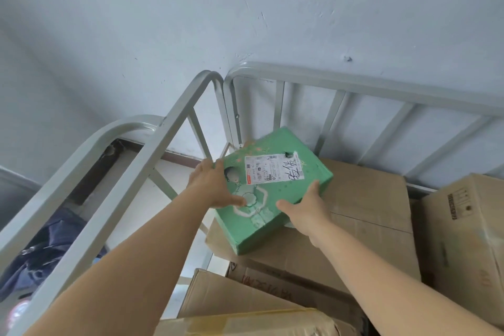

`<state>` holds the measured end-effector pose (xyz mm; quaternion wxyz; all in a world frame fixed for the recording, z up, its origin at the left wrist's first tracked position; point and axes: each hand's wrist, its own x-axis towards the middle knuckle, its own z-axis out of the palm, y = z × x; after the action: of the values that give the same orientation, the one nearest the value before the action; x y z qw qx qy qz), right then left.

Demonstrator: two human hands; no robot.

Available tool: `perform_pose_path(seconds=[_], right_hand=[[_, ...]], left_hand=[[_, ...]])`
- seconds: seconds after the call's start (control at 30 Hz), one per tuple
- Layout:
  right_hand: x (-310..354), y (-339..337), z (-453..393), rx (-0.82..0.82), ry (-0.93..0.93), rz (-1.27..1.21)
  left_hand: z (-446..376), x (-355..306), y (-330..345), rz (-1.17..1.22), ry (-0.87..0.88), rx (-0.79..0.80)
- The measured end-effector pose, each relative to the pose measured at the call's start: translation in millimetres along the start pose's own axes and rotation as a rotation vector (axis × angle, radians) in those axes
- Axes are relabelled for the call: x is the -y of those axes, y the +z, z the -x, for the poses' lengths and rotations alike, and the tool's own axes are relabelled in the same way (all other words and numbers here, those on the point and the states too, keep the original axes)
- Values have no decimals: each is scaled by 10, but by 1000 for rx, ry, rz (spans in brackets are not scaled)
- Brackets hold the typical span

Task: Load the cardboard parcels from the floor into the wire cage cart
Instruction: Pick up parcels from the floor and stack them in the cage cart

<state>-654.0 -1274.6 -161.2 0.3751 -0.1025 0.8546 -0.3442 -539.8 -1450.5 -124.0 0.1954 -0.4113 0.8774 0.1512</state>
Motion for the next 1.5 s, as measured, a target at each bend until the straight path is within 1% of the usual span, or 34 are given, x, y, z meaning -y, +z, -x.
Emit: perform_pose_path(seconds=[0.07, 0.13, 0.2, 0.33, 0.57, 0.7, 0.83, 0.93, 1.07, 1.13, 1.23, 1.3, 1.37, 1.5], right_hand=[[109, 81, -30, 55, -50, 24], [207, 135, -73, 83, -90, 76], [283, 143, -151, 73, -128, 145], [360, 81, -267, 43, -170, 200], [388, 0, -85, 123, -159, 287], [387, -126, 201, 165, -177, 278], [372, -284, 635, 166, -274, 268], [344, -397, 1012, 146, -364, 298], [272, -560, 1562, 108, -419, 242], [175, -604, 1783, 102, -429, 218], [-20, -637, 2178, 131, -411, 180], [-205, -607, 2405, 159, -370, 184], [-363, -541, 2585, 177, -326, 194], [-569, -410, 2824, 154, -191, 179]], left_hand=[[79, 55, 49, 28, -78, 12], [151, 79, 93, 10, -107, 8], [207, 52, 144, 4, -107, 17], [283, -53, 235, 24, -111, 15], [409, -47, 225, 79, -114, -7], [636, -7, 145, 98, -84, -28], [1035, 18, -17, 103, -45, -112], [1490, 33, -182, 99, -20, -179], [2198, 117, -281, 156, -65, -234], [2524, 191, -249, 172, -100, -235], [2952, 310, -111, 185, -169, -208], [3144, 419, 51, 208, -212, -160], [3270, 532, 201, 229, -226, -115], [3359, 692, 405, 322, -262, -69]])
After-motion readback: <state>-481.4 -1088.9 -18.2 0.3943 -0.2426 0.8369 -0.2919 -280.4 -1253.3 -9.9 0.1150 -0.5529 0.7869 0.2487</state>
